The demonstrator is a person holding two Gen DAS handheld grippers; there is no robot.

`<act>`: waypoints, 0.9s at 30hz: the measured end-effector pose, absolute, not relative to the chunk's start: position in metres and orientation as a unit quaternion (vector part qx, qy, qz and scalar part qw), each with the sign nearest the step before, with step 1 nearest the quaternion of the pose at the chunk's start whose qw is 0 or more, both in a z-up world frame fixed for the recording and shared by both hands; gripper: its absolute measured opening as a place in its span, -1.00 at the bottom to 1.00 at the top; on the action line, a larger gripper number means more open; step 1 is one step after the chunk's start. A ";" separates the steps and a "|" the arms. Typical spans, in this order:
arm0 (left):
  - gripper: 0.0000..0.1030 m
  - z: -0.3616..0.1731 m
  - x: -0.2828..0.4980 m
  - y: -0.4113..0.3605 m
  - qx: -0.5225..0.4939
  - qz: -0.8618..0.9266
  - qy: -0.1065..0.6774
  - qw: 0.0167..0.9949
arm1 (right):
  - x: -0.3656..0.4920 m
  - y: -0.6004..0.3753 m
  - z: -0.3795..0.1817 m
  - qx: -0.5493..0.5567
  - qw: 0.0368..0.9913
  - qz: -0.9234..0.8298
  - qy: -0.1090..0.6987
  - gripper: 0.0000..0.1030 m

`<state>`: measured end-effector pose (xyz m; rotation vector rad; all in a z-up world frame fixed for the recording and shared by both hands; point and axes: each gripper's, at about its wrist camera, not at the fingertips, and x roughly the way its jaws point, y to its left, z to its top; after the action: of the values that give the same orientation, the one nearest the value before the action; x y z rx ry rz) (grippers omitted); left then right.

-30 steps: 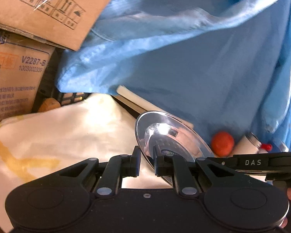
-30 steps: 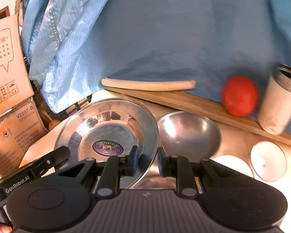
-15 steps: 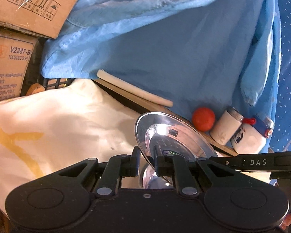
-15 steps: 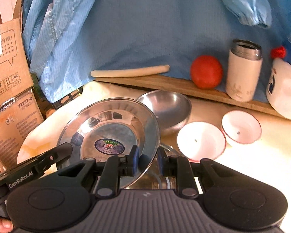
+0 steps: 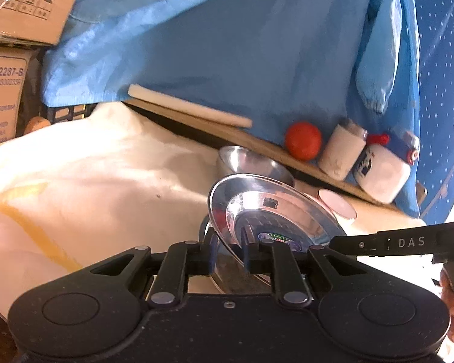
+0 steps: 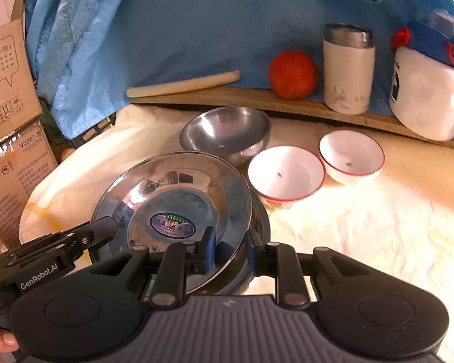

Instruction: Organize plates and bowls

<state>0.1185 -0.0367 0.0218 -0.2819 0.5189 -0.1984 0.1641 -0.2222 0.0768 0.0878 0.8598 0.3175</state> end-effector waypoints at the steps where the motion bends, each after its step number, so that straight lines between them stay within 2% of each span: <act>1: -0.64 0.021 0.118 -0.038 -0.135 -0.098 0.257 0.952 | 0.163 -0.223 0.076 0.042 0.895 0.152 0.417 -0.53; 27: -0.56 0.015 0.119 -0.056 -0.050 -0.110 0.277 0.953 | 0.161 -0.230 0.062 0.041 0.881 0.154 0.446 -0.52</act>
<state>0.1192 -0.0559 0.0146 -0.1011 0.5619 -0.2227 0.1610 -0.2299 0.0622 0.0848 0.9284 0.3216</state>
